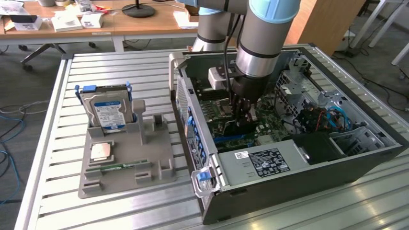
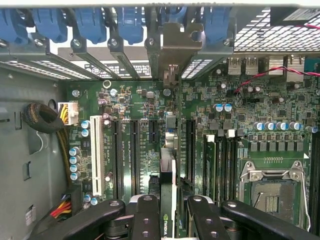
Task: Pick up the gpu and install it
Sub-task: 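Insert the gpu into the slot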
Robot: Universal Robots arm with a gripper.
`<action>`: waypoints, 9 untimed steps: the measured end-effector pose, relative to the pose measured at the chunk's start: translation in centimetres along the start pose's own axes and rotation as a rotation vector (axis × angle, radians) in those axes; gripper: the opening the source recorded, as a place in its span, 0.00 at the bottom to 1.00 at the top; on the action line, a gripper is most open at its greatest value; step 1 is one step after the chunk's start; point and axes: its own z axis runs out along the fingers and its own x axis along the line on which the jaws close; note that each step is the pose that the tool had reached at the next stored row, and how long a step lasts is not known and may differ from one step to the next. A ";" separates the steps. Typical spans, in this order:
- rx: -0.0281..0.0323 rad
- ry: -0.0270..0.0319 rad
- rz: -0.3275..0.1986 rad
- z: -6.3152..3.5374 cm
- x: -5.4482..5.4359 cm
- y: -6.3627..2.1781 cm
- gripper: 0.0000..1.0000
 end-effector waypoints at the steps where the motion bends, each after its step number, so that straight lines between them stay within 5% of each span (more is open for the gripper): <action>1: 0.0000 -0.0001 0.000 0.00 0.0 0.00 0.26; 9: 0.0024 -0.0050 0.000 0.00 0.0 0.00 0.26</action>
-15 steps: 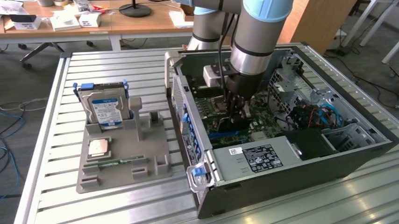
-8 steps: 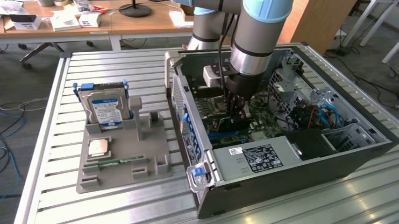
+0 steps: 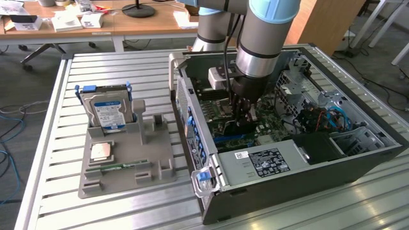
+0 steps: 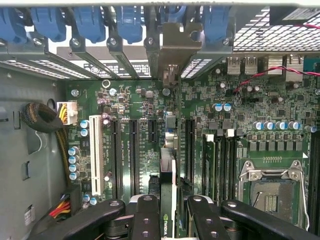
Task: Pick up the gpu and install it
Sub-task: 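Insert the gpu into the slot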
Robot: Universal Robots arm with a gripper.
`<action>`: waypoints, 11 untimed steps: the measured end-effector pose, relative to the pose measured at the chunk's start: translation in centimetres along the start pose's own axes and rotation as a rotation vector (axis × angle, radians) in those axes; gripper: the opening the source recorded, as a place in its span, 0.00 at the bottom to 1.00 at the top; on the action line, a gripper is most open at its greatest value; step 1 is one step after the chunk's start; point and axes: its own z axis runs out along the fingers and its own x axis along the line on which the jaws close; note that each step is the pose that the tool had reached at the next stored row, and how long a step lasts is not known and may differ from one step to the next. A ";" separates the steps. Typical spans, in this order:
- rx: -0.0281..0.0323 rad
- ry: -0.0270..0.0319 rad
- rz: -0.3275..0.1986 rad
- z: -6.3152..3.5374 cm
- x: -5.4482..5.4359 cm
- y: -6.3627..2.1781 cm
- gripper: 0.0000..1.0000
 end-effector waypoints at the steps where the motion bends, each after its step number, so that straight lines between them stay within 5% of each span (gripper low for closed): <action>1: 0.0003 -0.0011 0.000 0.01 0.0 0.00 0.26; 11: 0.0004 -0.0013 0.000 0.18 0.0 0.12 0.26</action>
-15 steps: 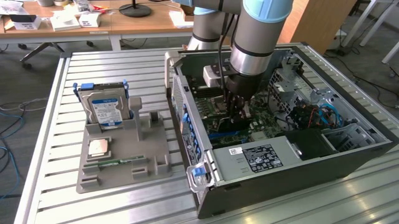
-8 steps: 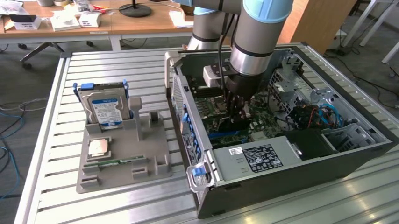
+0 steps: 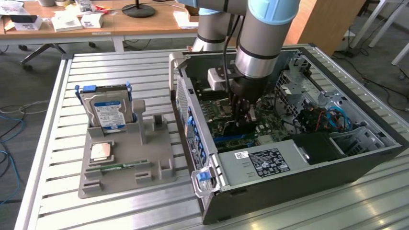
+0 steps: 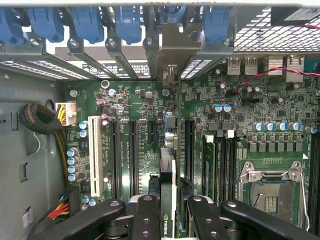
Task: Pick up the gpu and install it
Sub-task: 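Insert the gpu into the slot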
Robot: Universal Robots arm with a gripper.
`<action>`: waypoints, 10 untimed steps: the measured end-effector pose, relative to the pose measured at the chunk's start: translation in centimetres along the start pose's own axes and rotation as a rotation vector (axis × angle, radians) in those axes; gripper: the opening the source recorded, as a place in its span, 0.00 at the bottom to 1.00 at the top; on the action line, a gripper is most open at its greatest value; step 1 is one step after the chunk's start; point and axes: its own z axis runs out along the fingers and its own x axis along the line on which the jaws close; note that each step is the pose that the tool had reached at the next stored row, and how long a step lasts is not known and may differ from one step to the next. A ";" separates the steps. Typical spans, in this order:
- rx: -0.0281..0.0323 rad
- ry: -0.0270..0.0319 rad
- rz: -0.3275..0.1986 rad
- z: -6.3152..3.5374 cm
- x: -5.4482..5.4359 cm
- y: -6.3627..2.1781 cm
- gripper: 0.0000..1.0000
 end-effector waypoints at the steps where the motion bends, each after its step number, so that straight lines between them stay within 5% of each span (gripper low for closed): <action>1: 0.0001 0.0000 0.000 0.04 0.0 0.03 0.26; 10: -0.0001 0.0000 0.000 0.12 0.0 0.06 0.26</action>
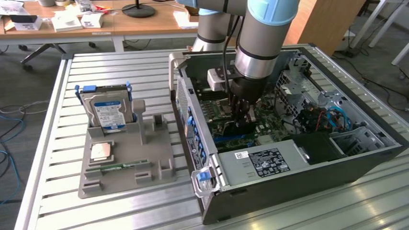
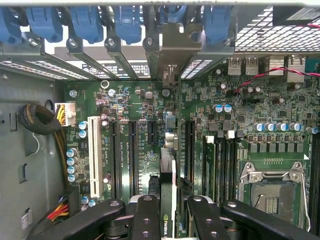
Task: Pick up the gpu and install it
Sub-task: 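Insert the gpu into the slot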
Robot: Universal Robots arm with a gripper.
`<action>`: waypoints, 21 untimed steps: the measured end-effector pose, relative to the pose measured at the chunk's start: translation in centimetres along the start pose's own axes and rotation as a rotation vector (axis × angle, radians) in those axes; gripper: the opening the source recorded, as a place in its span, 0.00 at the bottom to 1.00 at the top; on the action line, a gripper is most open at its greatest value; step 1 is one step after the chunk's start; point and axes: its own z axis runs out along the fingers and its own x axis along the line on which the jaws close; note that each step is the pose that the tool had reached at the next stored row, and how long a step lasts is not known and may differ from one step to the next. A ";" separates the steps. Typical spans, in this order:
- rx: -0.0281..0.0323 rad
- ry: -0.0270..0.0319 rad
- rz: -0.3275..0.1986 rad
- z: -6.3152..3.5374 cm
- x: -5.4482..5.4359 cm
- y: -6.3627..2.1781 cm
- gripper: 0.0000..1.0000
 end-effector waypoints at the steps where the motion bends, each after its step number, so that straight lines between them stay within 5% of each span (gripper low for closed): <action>1: 0.0001 -0.0001 0.000 0.01 0.0 0.00 0.26; 21: 0.0020 -0.0002 0.000 0.00 0.2 -0.01 0.26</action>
